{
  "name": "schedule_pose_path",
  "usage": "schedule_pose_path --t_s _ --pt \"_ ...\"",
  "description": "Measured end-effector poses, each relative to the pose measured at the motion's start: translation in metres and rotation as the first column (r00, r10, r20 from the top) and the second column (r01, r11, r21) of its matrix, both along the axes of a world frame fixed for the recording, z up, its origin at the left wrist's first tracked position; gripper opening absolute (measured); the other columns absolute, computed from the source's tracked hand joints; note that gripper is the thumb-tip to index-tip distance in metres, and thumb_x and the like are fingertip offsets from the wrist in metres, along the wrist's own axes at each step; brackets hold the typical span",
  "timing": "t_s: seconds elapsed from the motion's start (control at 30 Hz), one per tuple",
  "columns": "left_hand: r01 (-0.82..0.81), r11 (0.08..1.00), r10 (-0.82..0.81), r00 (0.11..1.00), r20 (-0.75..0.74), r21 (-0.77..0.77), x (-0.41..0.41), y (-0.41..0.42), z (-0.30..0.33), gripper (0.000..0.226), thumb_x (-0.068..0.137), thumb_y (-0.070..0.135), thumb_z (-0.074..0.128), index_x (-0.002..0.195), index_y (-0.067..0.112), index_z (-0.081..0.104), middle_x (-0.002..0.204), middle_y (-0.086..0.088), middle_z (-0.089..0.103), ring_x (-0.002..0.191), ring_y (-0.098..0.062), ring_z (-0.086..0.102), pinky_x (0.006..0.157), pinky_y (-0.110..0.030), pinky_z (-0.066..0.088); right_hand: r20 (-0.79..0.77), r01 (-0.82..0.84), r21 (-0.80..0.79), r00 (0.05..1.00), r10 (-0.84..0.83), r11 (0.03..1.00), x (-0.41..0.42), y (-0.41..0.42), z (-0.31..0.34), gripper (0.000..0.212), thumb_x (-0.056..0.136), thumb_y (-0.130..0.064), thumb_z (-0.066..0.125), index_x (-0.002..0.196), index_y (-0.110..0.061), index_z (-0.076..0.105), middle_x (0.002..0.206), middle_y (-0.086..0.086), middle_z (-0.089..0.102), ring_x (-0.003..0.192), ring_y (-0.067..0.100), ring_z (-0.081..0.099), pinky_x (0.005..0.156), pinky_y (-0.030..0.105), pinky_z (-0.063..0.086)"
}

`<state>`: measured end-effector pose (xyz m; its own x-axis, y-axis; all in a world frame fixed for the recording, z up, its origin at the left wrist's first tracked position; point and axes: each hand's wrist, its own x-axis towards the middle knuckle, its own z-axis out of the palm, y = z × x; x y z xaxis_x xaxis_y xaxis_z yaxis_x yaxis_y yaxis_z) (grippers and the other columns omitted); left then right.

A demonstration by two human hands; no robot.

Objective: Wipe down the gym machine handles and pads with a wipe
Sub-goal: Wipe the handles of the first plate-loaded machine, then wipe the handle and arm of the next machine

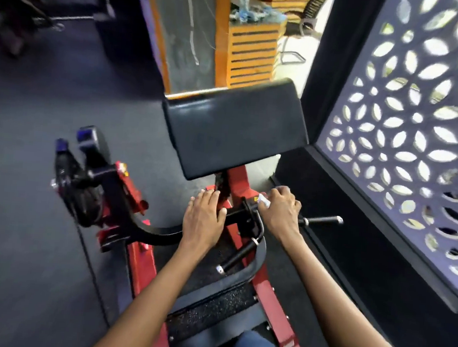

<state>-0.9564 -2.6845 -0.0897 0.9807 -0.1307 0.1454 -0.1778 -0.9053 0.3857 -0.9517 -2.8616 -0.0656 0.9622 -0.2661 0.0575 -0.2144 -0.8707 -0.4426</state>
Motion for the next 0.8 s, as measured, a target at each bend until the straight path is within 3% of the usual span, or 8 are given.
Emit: schedule_pose_path --t_s 0.17,0.3,0.53,0.8 --pt "-0.222 0.975 0.221 0.974 0.048 0.016 -0.029 0.043 0.027 0.051 0.100 0.033 0.046 0.145 0.009 0.041 0.150 -0.009 0.041 0.143 -0.025 0.029 0.117 -0.040 0.018 0.030 -0.245 -0.049 0.969 0.247 0.968 0.009 0.054 0.028 0.029 0.088 -0.032 0.054 0.106 -0.009 0.060 0.122 0.011 0.046 0.118 0.032 0.041 0.102 0.047 0.028" --pt "-0.426 0.905 0.425 0.902 0.078 0.000 -0.067 0.066 0.048 0.050 0.100 0.036 0.043 0.143 0.010 0.043 0.149 -0.008 0.043 0.143 -0.024 0.031 0.118 -0.040 0.020 0.092 -0.444 -0.076 0.888 0.450 0.893 0.005 0.095 0.044 0.028 0.087 -0.030 0.053 0.106 -0.010 0.061 0.121 0.008 0.047 0.120 0.029 0.039 0.101 0.046 0.027" --pt "-0.746 0.665 0.746 0.664 0.045 -0.024 -0.175 0.082 0.069 0.047 0.101 0.036 0.042 0.141 0.012 0.046 0.146 -0.006 0.047 0.141 -0.023 0.034 0.118 -0.038 0.022 0.106 -0.738 -0.034 0.667 0.737 0.673 -0.037 0.150 0.065 0.030 0.091 -0.032 0.052 0.108 -0.009 0.061 0.123 0.009 0.048 0.121 0.029 0.039 0.107 0.047 0.025" --pt "-0.911 0.408 0.913 0.407 -0.020 0.059 -0.260 0.105 0.068 0.049 0.101 0.039 0.039 0.143 0.014 0.043 0.147 -0.005 0.046 0.140 -0.023 0.034 0.116 -0.034 0.020 0.096 -0.911 -0.045 0.405 0.909 0.410 -0.109 0.214 0.054 0.032 0.093 -0.035 0.050 0.111 -0.010 0.061 0.126 0.010 0.047 0.122 0.031 0.040 0.102 0.048 0.027"
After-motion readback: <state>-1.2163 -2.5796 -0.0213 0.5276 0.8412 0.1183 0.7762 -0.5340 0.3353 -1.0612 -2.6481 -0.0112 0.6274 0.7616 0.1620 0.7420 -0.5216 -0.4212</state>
